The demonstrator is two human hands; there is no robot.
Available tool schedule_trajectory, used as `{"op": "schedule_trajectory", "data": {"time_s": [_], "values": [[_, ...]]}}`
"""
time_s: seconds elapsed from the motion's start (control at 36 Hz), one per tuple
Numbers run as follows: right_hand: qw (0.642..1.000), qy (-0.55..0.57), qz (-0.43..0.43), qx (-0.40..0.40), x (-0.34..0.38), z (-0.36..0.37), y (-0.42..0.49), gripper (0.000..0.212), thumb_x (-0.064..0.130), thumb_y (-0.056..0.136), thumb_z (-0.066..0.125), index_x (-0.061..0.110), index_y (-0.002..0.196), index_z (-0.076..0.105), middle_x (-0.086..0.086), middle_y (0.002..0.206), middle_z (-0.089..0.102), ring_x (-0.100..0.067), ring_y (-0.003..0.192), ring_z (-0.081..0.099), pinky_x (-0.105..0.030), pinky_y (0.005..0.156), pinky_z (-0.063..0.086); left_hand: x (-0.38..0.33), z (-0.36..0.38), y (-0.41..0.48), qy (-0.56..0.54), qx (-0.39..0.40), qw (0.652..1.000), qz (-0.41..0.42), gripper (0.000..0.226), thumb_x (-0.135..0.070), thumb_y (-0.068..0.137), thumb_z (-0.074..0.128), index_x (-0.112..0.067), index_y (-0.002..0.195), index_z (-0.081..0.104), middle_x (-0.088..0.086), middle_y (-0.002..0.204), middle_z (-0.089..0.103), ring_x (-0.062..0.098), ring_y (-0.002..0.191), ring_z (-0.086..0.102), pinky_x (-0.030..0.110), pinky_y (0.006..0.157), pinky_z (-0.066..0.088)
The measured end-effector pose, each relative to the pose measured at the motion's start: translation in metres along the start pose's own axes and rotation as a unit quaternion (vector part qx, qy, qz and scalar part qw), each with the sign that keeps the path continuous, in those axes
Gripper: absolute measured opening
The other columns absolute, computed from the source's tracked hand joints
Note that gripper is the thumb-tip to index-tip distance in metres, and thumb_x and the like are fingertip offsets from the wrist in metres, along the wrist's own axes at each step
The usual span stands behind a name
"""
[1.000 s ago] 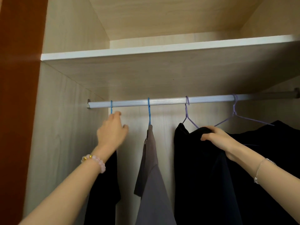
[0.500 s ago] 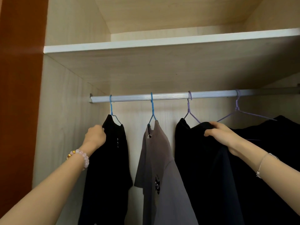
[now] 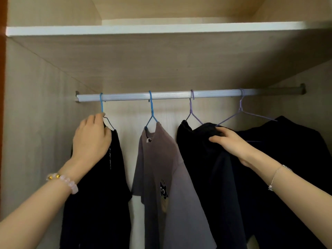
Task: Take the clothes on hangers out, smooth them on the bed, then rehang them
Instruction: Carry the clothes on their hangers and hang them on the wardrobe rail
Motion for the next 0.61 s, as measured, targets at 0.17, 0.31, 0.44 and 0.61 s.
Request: {"op": "schedule_trajectory", "data": {"time_s": [0.17, 0.31, 0.44, 0.61], "values": [[0.995, -0.088, -0.047, -0.012, 0.001, -0.025, -0.043, 0.046, 0.015, 0.095, 0.06, 0.019, 0.14, 0.051, 0.006, 0.117, 0.063, -0.004, 0.099, 0.061, -0.023, 0.096, 0.046, -0.088, -0.025, -0.053, -0.227, 0.016, 0.971, 0.073, 0.031, -0.015, 0.092, 0.046, -0.016, 0.122, 0.052, 0.0, 0.125, 0.057, 0.018, 0.117, 0.052, 0.032, 0.096, 0.04], [0.968, -0.168, -0.171, -0.077, 0.0, -0.071, -0.133, 0.034, 0.012, 0.093, 0.059, 0.033, 0.119, 0.066, 0.018, 0.109, 0.069, 0.004, 0.107, 0.063, -0.008, 0.095, 0.048, -0.178, -0.019, -0.163, -0.459, 0.115, 0.869, 0.145, 0.025, -0.03, 0.086, 0.044, -0.036, 0.104, 0.059, -0.026, 0.096, 0.062, -0.001, 0.094, 0.061, 0.002, 0.08, 0.04], [0.927, -0.202, -0.194, -0.248, -0.048, -0.132, -0.21, 0.019, 0.018, 0.093, 0.06, 0.034, 0.102, 0.064, 0.03, 0.106, 0.065, 0.012, 0.103, 0.058, 0.003, 0.092, 0.039, -0.269, 0.042, -0.289, -0.496, 0.293, 0.802, 0.157, 0.031, -0.042, 0.082, 0.035, -0.059, 0.108, 0.039, -0.035, 0.117, 0.047, -0.013, 0.111, 0.048, 0.007, 0.094, 0.038], [0.903, -0.286, -0.105, -0.302, -0.118, -0.166, -0.254, 0.057, 0.037, 0.087, 0.055, 0.004, 0.134, 0.052, -0.003, 0.139, 0.05, -0.007, 0.132, 0.041, -0.005, 0.114, 0.018, -0.346, 0.108, -0.394, -0.544, 0.463, 0.699, 0.031, 0.062, -0.036, 0.085, 0.055, -0.058, 0.124, 0.013, -0.041, 0.132, 0.019, -0.028, 0.121, 0.021, 0.002, 0.106, 0.021]]}}
Point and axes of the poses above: each hand's wrist, its own y-axis towards the middle knuckle, its own z-axis out of the palm, x = y × z, the point moved 8 cm from there along y, towards the middle knuckle
